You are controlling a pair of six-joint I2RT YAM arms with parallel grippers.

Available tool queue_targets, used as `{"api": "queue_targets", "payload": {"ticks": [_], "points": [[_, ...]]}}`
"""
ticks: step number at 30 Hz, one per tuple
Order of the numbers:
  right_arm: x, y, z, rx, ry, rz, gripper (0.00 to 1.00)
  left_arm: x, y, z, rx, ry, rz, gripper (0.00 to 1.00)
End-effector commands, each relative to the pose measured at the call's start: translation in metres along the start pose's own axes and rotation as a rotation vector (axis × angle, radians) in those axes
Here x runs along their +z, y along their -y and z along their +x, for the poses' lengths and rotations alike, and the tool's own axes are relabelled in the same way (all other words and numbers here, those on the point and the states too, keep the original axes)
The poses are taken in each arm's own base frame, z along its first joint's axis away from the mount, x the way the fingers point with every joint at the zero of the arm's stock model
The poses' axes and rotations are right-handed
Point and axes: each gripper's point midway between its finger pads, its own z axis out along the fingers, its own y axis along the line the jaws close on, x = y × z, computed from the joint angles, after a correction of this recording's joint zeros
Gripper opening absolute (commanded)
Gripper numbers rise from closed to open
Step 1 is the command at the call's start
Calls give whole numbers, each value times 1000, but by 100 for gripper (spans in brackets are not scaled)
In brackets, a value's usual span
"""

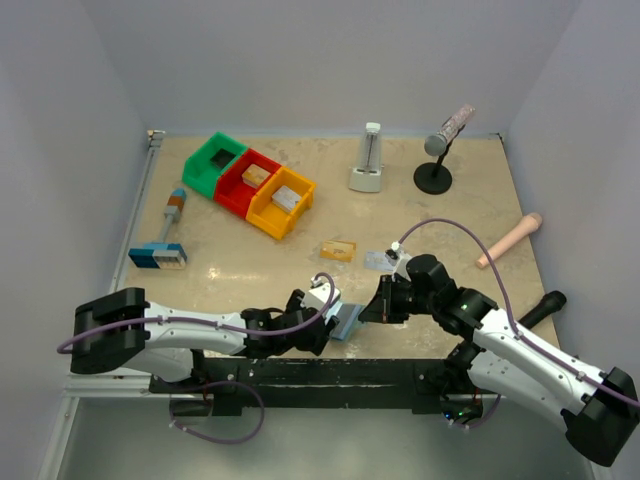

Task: Take the credit cards out of the card holder
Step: Remove the credit card from the card holder.

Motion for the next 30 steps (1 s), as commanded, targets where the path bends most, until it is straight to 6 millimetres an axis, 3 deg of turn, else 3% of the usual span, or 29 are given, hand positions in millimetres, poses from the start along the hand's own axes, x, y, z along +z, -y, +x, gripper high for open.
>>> {"api": "queue_targets", "payload": {"ticks": [1,6,14,22,30], "points": [[-3,-5,-2,-23,13,-20,0,-2,3,-16,-21,50,0,77],[-5,2,-1,-21,16,15,0,-2,6,-19,-19,48,5,77],[-16,47,2,147,97,245,0,-15,12,-33,-115,90,121,78],[-7,66,8,187,80,324,0,-42,60,-75,-121,169,404,76],[-2,74,8,194,85,351,0,-10,79,-74,-48,39,360,74]]}}
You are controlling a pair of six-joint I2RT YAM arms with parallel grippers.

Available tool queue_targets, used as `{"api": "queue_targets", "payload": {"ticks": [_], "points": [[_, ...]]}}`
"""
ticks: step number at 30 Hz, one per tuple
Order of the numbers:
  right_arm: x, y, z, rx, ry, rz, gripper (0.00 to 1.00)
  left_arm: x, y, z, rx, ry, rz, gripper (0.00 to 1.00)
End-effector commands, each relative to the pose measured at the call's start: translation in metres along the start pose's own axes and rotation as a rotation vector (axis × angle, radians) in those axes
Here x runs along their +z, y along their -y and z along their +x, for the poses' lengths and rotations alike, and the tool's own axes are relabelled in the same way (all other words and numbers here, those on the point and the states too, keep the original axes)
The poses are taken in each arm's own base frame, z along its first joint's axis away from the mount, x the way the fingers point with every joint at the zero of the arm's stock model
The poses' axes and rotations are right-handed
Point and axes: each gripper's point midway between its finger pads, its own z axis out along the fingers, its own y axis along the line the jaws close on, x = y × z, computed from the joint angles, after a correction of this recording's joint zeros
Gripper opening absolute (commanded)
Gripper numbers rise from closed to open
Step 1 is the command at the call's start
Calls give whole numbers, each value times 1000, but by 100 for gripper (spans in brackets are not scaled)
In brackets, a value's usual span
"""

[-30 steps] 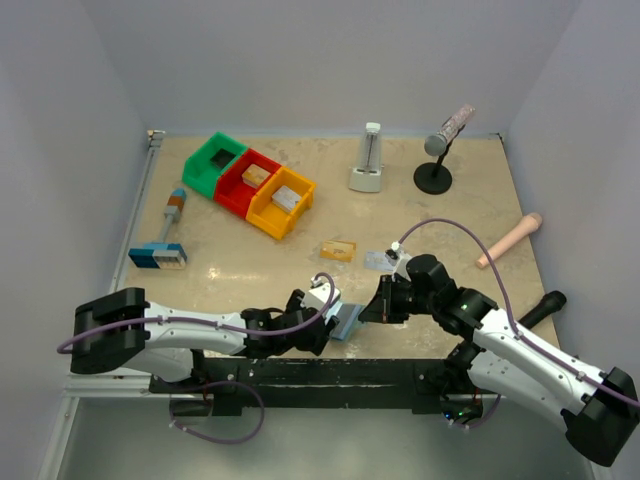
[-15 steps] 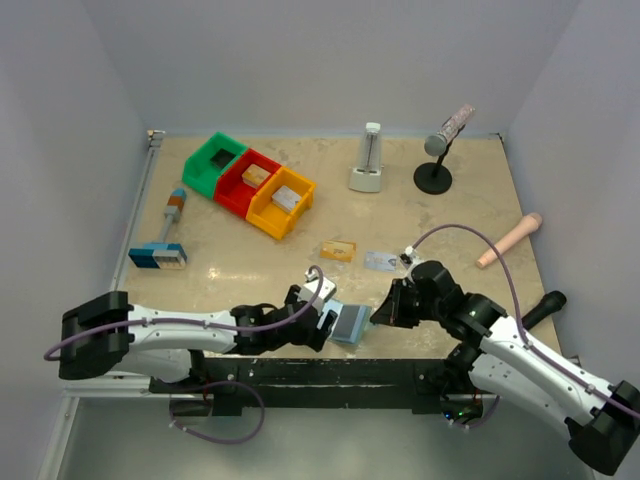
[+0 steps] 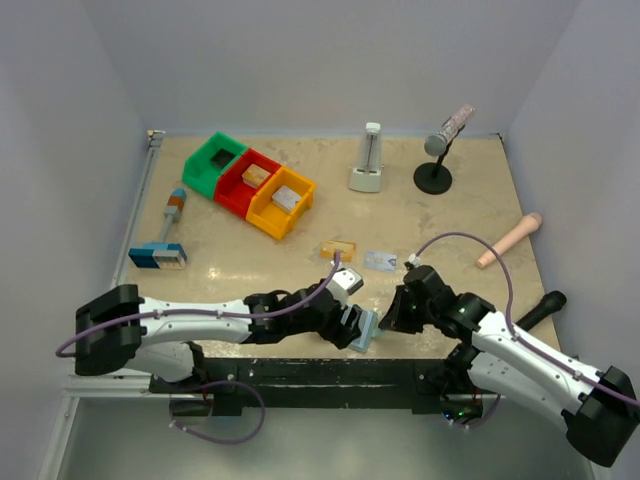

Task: Take the credit cards out of the card holder
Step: Remove the credit card from the card holder.

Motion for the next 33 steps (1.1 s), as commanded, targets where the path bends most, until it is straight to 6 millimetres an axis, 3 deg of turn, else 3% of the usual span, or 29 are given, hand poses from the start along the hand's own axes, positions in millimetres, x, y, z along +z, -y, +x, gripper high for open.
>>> {"api": "queue_targets", "payload": {"ticks": [1,6,8,18,27,33], "points": [[0,-5,-10,10,44,-7,0,17,9,-5,31,-33,11,74],[-2,-11,-9,5,39,-37,0,31,6,-4,35,-53,-23,74],[-3,-15,-10,0,43,-58,0,33,-2,6,47,-92,-63,74],[-14,-47,-15,-66,67,-230,0,45,-15,17,43,-133,-137,75],[-17,-50,-13,-83,68,-264,0,49,-21,20,36,-140,-176,75],[-16,-47,-12,-84,69,-258,0,44,-23,18,27,-126,-180,68]]}}
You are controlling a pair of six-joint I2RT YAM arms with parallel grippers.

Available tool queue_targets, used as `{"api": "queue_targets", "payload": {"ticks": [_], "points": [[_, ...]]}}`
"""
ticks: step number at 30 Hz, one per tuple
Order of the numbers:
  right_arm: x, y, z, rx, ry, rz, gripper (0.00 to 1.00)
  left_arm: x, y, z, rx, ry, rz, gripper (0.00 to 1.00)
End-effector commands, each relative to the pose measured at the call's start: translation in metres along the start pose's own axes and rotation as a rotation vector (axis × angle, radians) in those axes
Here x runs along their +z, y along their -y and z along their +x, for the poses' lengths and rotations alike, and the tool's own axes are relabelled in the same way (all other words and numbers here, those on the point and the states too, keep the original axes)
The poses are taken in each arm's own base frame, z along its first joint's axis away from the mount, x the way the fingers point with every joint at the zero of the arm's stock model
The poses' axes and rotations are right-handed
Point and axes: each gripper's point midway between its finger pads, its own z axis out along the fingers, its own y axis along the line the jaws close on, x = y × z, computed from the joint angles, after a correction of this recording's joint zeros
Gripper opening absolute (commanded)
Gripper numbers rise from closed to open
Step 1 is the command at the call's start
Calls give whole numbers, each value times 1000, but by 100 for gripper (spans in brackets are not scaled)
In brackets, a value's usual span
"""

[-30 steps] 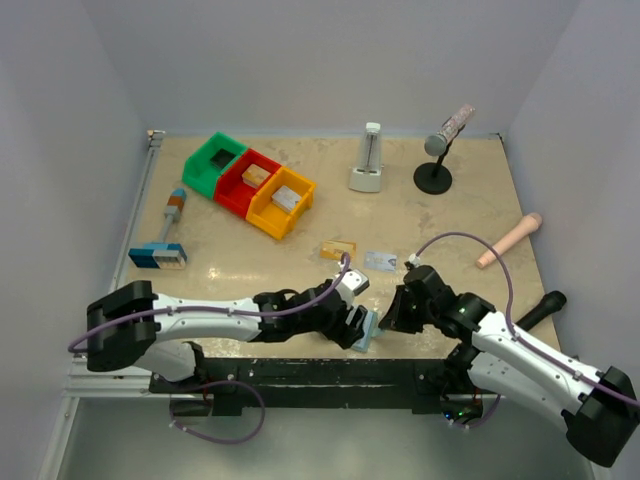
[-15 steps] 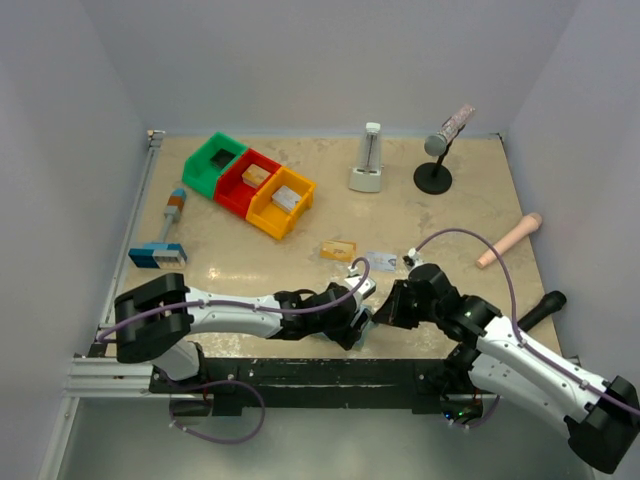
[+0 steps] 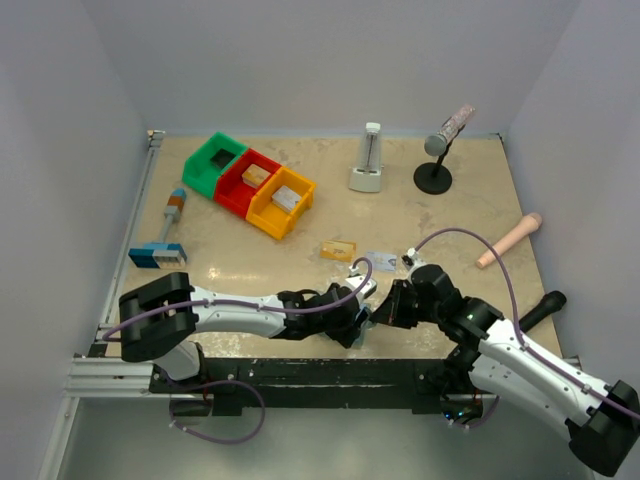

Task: Take the credit cards out of the card holder
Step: Remove the credit card from the card holder.

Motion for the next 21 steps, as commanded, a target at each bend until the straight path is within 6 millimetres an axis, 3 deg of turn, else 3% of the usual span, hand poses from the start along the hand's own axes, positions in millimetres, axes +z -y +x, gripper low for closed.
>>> {"api": "queue_targets", "payload": {"ticks": [1,5,14,21], "points": [[-1,-9,-3,-24,10,-49,0,-5,-2,-14,-28,49,-18,66],[-1,-8,-2,-26,8,-48,0,-11,-11,-15,-51,66,-48,61],[-1,-3,1,-42,1,-37,0,-28,-35,-19,-98,118,-116,61],[-1,-4,1,-46,-1,-38,0,-25,-45,-18,-90,104,-154,62]]}}
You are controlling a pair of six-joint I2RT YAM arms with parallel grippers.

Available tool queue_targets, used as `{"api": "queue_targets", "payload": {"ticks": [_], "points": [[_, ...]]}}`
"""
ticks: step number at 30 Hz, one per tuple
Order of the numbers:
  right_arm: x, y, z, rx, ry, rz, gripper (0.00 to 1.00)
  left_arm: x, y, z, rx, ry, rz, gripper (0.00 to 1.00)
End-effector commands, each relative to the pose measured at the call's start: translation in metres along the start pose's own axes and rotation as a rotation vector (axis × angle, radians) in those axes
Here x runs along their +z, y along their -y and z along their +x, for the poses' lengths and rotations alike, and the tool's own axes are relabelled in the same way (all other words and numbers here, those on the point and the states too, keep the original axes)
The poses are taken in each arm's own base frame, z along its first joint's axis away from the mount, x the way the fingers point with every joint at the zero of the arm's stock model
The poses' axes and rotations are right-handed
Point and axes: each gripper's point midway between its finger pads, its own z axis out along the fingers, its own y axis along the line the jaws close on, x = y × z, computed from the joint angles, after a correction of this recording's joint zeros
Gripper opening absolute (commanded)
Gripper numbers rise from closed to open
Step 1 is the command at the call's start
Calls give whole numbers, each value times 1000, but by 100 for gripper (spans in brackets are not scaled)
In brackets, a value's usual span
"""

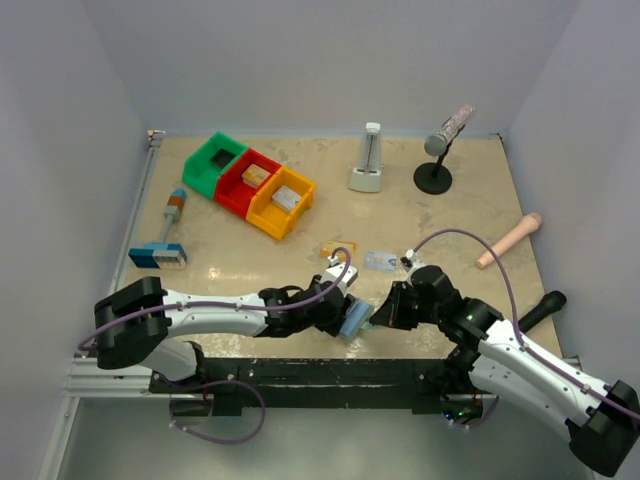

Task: Take the credit cards out of the card holder
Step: Remove the credit card from the card holder.

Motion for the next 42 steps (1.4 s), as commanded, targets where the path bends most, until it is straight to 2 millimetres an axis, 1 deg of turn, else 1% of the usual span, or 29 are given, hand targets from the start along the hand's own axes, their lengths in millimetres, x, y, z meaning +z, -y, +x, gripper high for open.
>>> {"api": "queue_targets", "payload": {"ticks": [1,6,11,15,18,21,24,25,27,28,29,31,32,35,37,38,39,41,42], "points": [[-2,-7,-3,-26,14,-36,0,0,-11,-8,-16,25,-51,62],[-3,-4,-1,-30,10,-29,0,-1,-28,-12,-58,28,-96,62],[-2,-3,-1,-31,9,-26,0,-6,-52,-16,-109,40,-174,62],[-1,-2,-1,-37,7,-24,0,-9,-62,-20,-133,49,-198,63],[-1,0,0,-36,8,-15,0,-9,-60,-23,-139,57,-187,63],[-2,9,4,-4,0,24,0,-9,-56,-27,-150,69,-168,63],[-7,26,3,39,33,110,1,-13,-45,-33,-162,113,-88,61],[-8,31,2,48,45,135,8,-15,-41,-38,-163,138,-58,59],[-12,34,-1,58,62,163,26,-18,-36,-43,-168,167,-21,56],[-15,34,-2,59,68,172,34,-19,-35,-45,-170,175,-8,54],[-17,34,-5,60,78,181,39,-20,-32,-47,-172,179,3,52],[-25,36,-10,55,101,208,46,-20,-29,-49,-176,176,20,47],[-30,38,-17,54,137,231,49,-20,-28,-50,-179,176,27,45],[-44,35,-24,33,181,228,51,-23,-25,-50,-185,176,51,42],[-50,24,-30,10,212,179,51,-25,-25,-50,-196,178,63,41],[-52,18,-32,-3,220,150,51,-27,-21,-59,-209,207,86,40],[-53,11,-34,-24,220,120,51,-27,-21,-59,-214,207,89,40],[-51,-2,-36,-43,213,71,50,-28,-22,-60,-220,209,90,39],[-49,-12,-38,-59,206,25,49,-28,-23,-61,-222,210,92,39]]}}
